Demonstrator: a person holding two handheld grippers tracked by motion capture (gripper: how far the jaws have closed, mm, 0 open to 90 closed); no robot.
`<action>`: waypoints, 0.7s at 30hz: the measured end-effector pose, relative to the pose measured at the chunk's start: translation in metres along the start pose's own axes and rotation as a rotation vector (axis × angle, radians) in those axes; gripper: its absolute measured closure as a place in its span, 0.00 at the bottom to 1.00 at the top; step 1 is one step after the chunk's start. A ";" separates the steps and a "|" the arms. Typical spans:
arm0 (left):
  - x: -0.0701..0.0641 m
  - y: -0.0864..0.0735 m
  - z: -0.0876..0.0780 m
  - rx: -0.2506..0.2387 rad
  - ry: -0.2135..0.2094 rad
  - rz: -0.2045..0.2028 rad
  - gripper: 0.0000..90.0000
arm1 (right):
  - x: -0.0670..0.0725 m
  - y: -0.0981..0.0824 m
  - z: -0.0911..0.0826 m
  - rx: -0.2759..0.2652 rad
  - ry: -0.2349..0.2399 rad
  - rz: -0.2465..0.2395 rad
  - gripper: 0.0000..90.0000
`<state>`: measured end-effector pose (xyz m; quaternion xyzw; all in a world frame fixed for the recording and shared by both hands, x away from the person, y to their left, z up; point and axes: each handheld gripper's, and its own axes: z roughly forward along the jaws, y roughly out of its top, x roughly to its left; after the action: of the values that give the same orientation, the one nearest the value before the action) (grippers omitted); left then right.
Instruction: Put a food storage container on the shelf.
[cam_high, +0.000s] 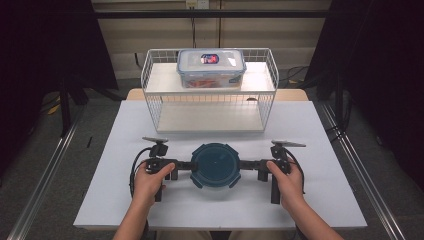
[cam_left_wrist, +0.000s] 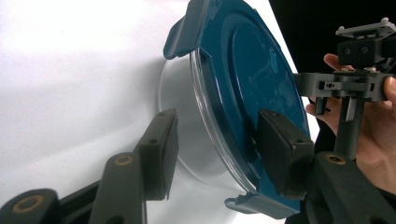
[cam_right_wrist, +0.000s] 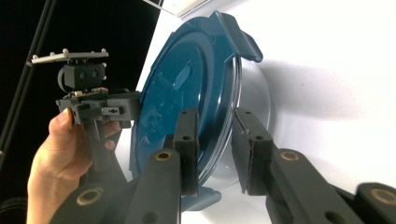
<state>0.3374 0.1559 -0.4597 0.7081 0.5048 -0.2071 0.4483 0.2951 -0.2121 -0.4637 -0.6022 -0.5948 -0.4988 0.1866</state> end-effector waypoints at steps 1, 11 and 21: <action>0.000 0.000 0.000 0.001 -0.006 -0.014 0.55 | 0.000 0.000 0.000 0.003 0.004 0.006 0.81; -0.001 0.002 -0.001 -0.020 -0.024 -0.043 0.71 | -0.004 -0.003 0.007 -0.016 0.016 0.028 0.76; -0.003 0.003 -0.002 -0.021 -0.016 -0.131 0.76 | 0.000 -0.003 0.007 0.005 -0.002 0.093 0.79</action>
<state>0.3384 0.1554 -0.4556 0.6670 0.5486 -0.2364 0.4453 0.2949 -0.2054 -0.4677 -0.6292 -0.5676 -0.4876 0.2103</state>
